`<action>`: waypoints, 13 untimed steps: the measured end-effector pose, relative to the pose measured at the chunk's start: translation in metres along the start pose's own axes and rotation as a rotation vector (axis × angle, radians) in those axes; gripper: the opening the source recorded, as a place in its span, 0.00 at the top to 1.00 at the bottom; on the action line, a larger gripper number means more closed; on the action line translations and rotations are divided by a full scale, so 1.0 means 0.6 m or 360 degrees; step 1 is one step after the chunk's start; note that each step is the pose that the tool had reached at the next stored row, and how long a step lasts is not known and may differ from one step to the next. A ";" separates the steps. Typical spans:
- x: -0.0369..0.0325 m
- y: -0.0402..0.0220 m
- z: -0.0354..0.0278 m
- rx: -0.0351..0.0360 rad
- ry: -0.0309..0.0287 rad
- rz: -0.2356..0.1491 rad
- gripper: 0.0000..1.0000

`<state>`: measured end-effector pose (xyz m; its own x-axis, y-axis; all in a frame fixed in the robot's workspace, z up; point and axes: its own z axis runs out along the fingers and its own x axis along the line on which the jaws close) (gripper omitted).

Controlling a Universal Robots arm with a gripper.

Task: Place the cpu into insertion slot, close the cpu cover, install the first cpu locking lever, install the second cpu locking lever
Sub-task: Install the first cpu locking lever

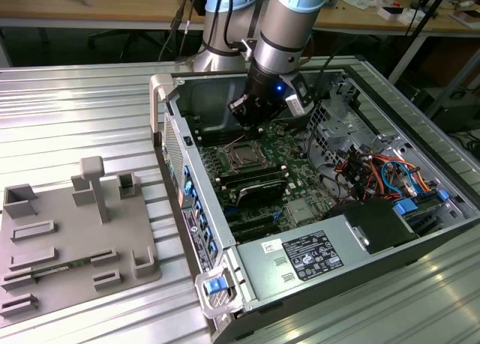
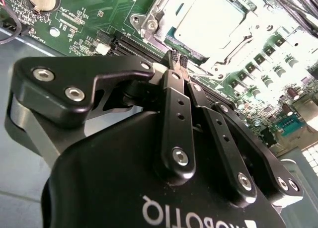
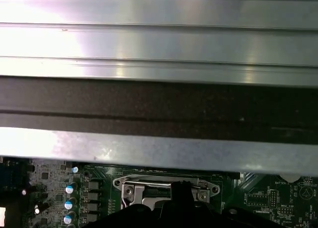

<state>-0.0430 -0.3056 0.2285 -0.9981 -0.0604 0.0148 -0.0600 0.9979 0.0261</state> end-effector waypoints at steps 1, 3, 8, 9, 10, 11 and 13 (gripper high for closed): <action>0.000 0.000 -0.001 0.0000 0.00000 -0.0009 0.89; 0.001 0.000 -0.003 0.0000 0.00004 -0.0025 0.89; 0.013 0.001 -0.004 0.0000 0.00007 -0.0036 0.89; 0.016 0.001 -0.004 0.0000 0.00008 -0.0038 0.89; 0.019 0.001 -0.004 0.0000 0.00008 -0.0039 0.89; 0.022 0.002 -0.004 -0.0001 0.00010 -0.0041 0.89; 0.022 0.003 -0.004 -0.0001 0.00010 -0.0044 0.89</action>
<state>-0.0560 -0.3048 0.2313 -0.9960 -0.0879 0.0147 -0.0875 0.9958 0.0270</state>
